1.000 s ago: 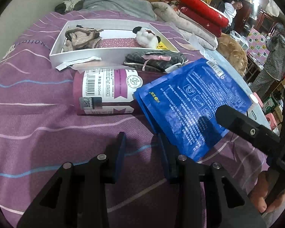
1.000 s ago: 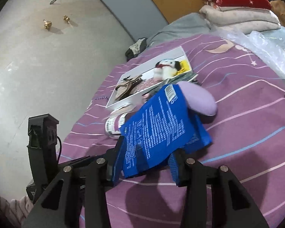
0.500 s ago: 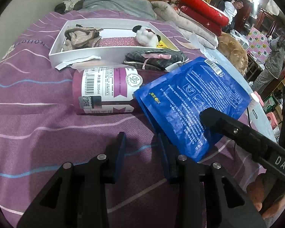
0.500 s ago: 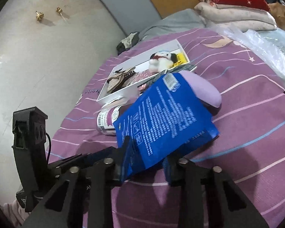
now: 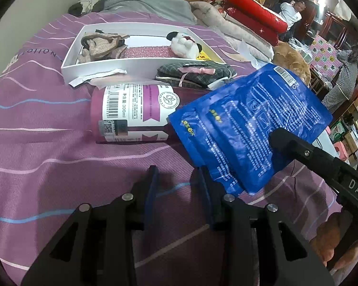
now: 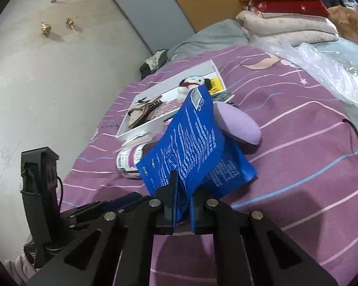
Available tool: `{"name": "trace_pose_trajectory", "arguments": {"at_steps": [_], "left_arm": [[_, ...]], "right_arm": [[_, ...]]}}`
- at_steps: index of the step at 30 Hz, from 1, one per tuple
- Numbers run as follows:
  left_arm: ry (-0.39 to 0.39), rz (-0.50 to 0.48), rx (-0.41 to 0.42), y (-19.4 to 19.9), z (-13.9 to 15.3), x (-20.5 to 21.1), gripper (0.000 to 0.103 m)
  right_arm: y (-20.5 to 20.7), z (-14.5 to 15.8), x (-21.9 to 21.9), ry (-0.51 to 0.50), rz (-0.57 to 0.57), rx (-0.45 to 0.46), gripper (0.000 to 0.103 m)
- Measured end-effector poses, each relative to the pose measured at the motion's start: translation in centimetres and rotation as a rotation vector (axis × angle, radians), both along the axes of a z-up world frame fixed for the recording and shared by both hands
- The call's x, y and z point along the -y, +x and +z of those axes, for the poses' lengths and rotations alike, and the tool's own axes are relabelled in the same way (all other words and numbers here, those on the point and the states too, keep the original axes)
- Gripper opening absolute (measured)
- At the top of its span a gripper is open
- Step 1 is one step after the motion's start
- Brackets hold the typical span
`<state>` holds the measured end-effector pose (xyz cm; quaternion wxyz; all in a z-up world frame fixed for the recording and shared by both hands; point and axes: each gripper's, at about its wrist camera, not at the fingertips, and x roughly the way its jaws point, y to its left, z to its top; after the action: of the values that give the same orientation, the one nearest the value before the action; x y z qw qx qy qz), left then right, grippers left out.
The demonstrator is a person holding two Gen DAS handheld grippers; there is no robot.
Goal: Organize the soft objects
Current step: 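Grasp the second blue packet with the left gripper while the right gripper holds its packet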
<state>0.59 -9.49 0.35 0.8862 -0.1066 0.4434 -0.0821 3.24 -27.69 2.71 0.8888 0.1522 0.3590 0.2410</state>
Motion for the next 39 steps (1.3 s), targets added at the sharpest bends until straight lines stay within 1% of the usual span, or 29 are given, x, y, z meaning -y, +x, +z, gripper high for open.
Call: {"name": "trace_pose_trajectory", "arguments": {"at_steps": [7,14,16,18,20,23,29,33,34,36,39], "left_arm": [[0.0,0.0,0.001,0.0,0.0,0.0,0.037],[-0.002,0.0,0.002,0.0,0.0,0.0,0.037],[-0.016,-0.006,0.006,-0.1,0.1,-0.1,0.04],[-0.044,-0.023,0.014,-0.2,0.3,-0.1,0.05],[-0.054,-0.034,0.025,-0.3,0.6,0.0,0.055],[-0.064,-0.046,0.035,-0.2,0.8,0.1,0.057],[-0.112,-0.038,0.009,1.5,0.9,0.1,0.057],[-0.142,-0.055,-0.017,2.9,0.6,0.7,0.056],[-0.149,-0.063,-0.02,3.1,0.6,0.9,0.055],[-0.159,-0.084,-0.027,3.3,0.7,1.3,0.047],[-0.15,-0.114,-0.032,3.6,0.8,2.1,0.039]], "right_arm": [[0.2,-0.1,0.1,-0.091,-0.035,0.009,0.007],[0.2,-0.5,0.0,-0.188,-0.098,0.029,0.007],[0.3,-0.7,-0.1,-0.198,-0.097,0.023,0.007],[0.5,-1.0,-0.2,-0.2,-0.094,0.013,0.007],[0.6,-1.3,-0.2,-0.2,-0.092,0.0,0.007],[0.9,-1.7,-0.2,-0.196,-0.09,-0.015,0.007],[1.1,-2.1,0.2,-0.167,-0.085,-0.023,0.007],[1.1,-2.2,0.4,-0.148,-0.082,-0.027,0.007],[1.1,-2.3,0.5,-0.145,-0.082,-0.027,0.007],[1.0,-2.3,0.6,-0.141,-0.082,-0.025,0.007],[1.0,-2.4,0.7,-0.133,-0.081,-0.027,0.007]]}}
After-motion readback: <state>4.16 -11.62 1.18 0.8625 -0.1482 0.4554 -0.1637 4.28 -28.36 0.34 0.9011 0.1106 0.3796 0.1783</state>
